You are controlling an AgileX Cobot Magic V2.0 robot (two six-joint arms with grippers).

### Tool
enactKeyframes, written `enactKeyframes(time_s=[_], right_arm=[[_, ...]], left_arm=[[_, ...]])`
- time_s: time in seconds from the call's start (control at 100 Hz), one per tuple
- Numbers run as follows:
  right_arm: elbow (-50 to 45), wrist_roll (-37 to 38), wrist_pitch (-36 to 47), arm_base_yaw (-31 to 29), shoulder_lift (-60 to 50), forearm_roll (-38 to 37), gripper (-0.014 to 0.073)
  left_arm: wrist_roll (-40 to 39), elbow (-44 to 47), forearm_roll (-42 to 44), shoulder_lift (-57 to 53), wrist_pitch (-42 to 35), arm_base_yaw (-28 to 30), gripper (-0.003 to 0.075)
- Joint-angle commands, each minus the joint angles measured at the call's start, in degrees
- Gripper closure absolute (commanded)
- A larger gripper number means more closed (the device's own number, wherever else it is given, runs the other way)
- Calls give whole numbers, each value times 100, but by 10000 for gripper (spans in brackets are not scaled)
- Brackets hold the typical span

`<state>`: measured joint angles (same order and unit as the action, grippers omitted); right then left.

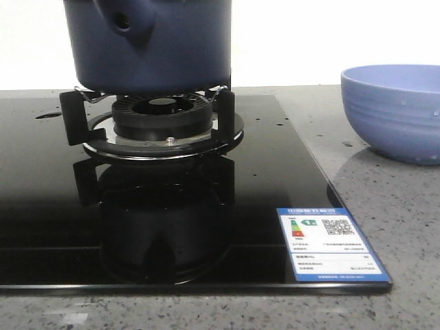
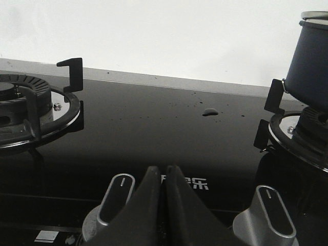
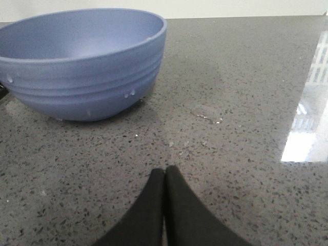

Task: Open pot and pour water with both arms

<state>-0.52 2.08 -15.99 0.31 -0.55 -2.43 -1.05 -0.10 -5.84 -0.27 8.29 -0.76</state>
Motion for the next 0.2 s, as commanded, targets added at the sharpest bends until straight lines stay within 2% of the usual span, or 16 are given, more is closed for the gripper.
enactKeyframes(time_s=[0.0, 0.19], right_arm=[[-140, 8, 397, 2, -105, -74, 655], [-140, 8, 397, 2, -105, -74, 655]], left_arm=[[-47, 198, -49, -152, -399, -38, 741], [-47, 198, -49, -152, -399, -38, 741]])
